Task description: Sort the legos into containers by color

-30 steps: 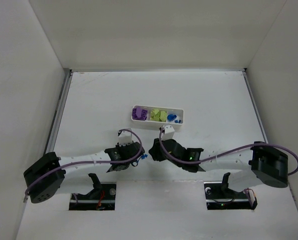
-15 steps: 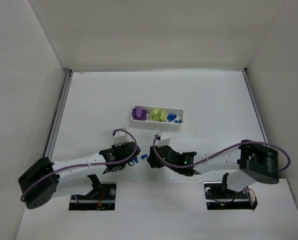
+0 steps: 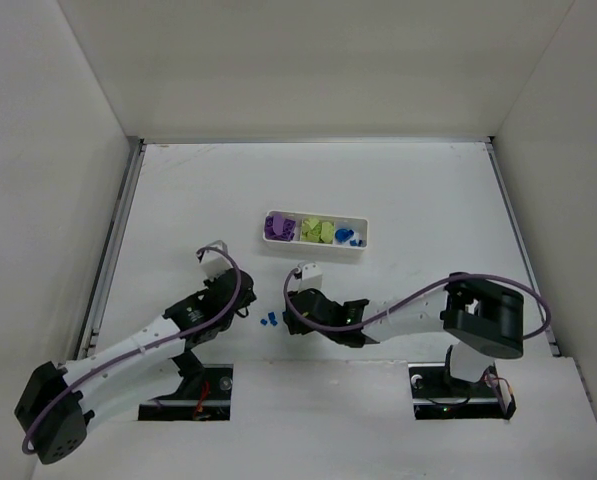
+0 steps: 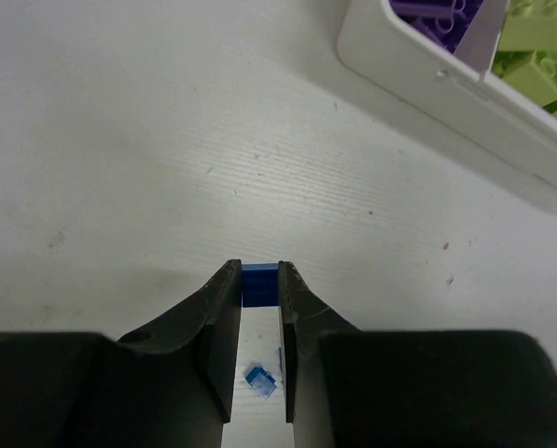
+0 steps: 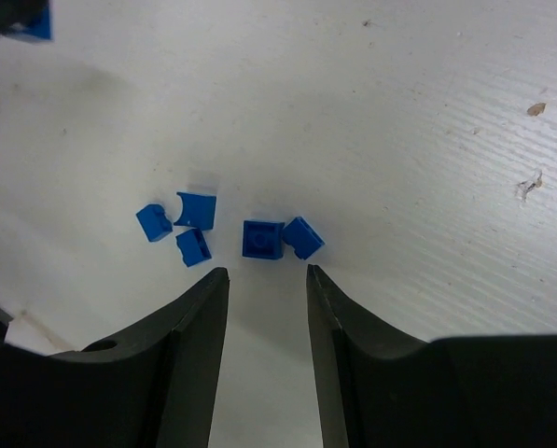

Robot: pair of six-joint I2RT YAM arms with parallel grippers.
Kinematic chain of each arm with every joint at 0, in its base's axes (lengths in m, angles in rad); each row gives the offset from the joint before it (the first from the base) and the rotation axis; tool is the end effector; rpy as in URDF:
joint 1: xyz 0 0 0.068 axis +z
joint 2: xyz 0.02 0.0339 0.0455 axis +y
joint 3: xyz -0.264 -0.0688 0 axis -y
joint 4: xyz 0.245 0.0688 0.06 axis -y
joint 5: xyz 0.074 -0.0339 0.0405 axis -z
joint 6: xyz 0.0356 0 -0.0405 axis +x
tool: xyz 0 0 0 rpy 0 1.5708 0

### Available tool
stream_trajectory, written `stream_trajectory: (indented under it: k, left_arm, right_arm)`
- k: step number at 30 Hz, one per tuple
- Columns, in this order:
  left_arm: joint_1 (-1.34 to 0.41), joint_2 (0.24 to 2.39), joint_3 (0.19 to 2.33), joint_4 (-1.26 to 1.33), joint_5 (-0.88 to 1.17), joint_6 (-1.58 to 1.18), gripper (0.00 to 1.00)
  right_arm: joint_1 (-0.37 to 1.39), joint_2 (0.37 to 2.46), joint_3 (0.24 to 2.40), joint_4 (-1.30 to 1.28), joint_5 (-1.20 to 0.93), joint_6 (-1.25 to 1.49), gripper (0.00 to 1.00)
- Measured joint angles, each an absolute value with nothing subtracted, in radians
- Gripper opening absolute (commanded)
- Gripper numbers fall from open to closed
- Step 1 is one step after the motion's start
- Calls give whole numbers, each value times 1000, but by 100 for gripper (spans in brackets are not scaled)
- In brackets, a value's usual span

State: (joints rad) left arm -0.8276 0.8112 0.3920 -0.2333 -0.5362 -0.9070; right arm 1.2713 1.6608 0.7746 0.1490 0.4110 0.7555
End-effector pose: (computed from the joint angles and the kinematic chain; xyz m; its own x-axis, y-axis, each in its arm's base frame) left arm 0.1281 -0.1125 0.1965 -0.5354 -0.4181 -0.7339 -0.1028 0.8947 -0.4347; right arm 0.1092 0.3055 0.1529 -0.6851 -0.0883 -0.7231 -0.4381 0.8430 0.3121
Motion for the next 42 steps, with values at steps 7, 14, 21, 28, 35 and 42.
stream_trajectory:
  k: [7, 14, 21, 28, 35, 42]
  left_arm:
    - [-739, 722, 392, -221, -497, -871, 11]
    - [-683, 722, 384, -191, -439, -851, 11]
    - [-659, 709, 383, -189, -418, -833, 11]
    - [-653, 706, 384, -170, -413, -822, 11]
    - [-696, 759, 404, -120, -410, -819, 11]
    - [-773, 839, 457, -43, -411, -816, 11]
  right_arm:
    - [1271, 1720, 832, 111, 419, 747, 41]
    - [1271, 1759, 884, 78, 448, 732, 37]
    - [1272, 1784, 921, 46, 480, 722, 22]
    - [1277, 1669, 853, 35, 480, 717, 22]
    - [1107, 1386, 768, 90, 445, 671, 22]
    - [793, 1347, 763, 105, 445, 612, 22]
